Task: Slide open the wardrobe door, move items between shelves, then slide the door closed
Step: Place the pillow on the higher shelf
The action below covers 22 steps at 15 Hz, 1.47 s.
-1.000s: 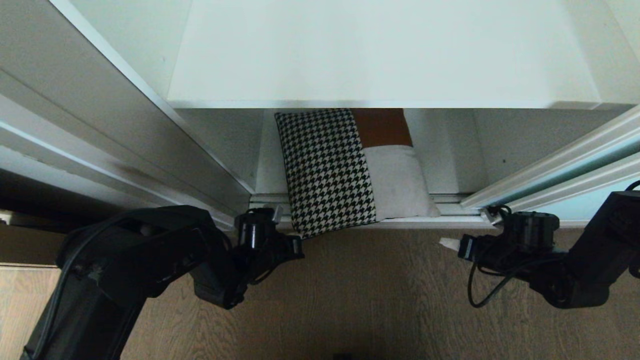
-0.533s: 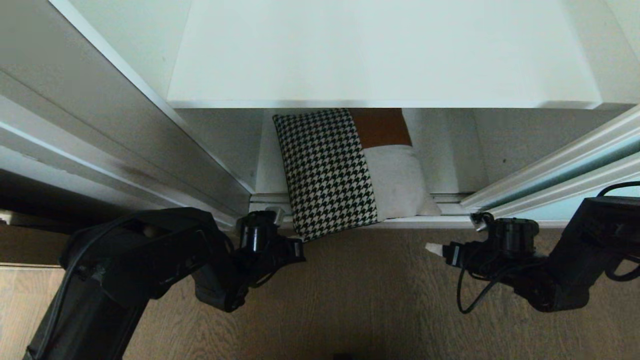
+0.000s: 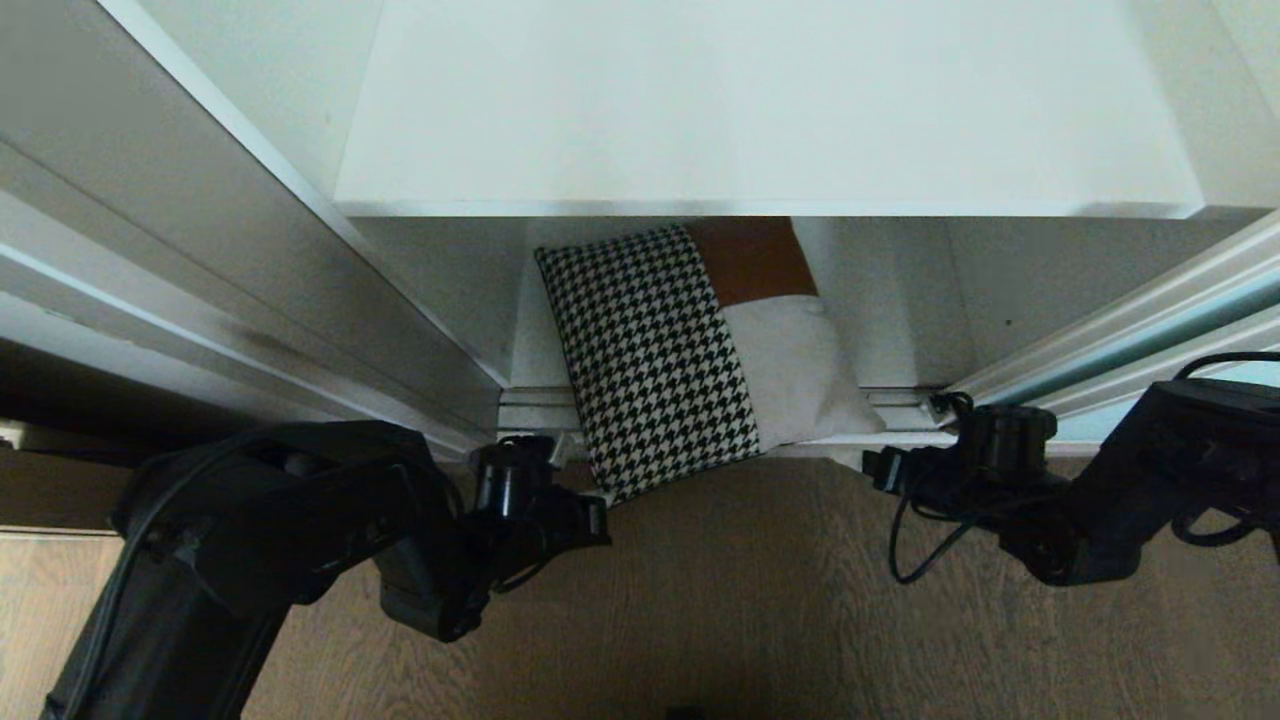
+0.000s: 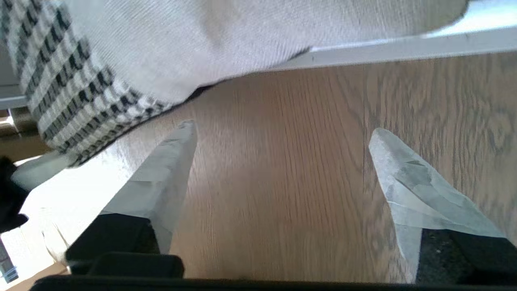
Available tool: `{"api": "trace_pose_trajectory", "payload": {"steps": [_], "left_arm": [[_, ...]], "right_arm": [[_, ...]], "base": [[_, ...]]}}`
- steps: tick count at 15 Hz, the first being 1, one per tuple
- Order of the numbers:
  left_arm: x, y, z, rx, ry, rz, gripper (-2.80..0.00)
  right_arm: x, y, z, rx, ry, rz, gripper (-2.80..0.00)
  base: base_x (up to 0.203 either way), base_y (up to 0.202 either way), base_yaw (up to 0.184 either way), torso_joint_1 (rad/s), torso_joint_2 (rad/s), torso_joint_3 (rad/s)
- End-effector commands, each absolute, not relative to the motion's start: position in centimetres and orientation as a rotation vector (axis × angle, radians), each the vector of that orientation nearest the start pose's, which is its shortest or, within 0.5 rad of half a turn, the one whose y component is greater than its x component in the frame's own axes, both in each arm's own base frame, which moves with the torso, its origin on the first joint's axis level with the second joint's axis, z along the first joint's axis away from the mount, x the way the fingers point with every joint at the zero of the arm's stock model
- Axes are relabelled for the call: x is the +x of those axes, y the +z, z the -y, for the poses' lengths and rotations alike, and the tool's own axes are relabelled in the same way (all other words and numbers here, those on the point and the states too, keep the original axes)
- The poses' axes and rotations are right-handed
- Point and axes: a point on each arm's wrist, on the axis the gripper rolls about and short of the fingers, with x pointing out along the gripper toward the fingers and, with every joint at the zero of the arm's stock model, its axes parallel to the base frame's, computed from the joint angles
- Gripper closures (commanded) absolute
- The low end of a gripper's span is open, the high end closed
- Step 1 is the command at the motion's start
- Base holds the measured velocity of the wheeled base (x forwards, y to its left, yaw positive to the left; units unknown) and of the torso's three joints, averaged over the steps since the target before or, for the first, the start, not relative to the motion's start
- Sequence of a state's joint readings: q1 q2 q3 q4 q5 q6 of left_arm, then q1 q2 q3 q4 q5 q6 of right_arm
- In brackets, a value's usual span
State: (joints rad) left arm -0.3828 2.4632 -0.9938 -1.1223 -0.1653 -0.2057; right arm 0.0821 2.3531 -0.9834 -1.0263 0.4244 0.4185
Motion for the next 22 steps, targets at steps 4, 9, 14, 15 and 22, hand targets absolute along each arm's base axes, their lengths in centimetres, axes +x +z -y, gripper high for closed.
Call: {"api": "trace_pose_trajectory", "payload": {"steps": [4,9,14,15,22], "left_arm": [[38.8,-1.1,15.8,-0.138,-0.508,-0.400,0.00],[38.4,-0.7,15.8,-0.148,-0.563,-0.406,0.00],[38.1,-0.9,15.7,-0.147,-0.565,-0.420,0.00],[38.0,-0.9,15.8,-0.149,-0.570,-0.414,0.00],[37.7,-1.1,15.9,-0.156,-0.610,-0.416,0.00]], "right_arm": [[43.1,1.7,-3.3,0.473,0.394,-0.434,-2.80],[45.4,2.6,-2.8,0.468,0.388,-0.386,-2.80],[47.3,2.7,-2.9,0.464,0.395,-0.357,-2.80],[47.7,2.8,-3.0,0.464,0.397,-0.354,-2.80],[50.7,4.9,-3.2,0.459,0.409,-0.319,-2.80]], "base": [[0.000,0.000,0.000,0.000,0.00,0.000],[0.000,0.000,0.000,0.000,0.00,0.000],[0.000,0.000,0.000,0.000,0.00,0.000],[0.000,0.000,0.000,0.000,0.00,0.000],[0.000,0.000,0.000,0.000,0.00,0.000]]}}
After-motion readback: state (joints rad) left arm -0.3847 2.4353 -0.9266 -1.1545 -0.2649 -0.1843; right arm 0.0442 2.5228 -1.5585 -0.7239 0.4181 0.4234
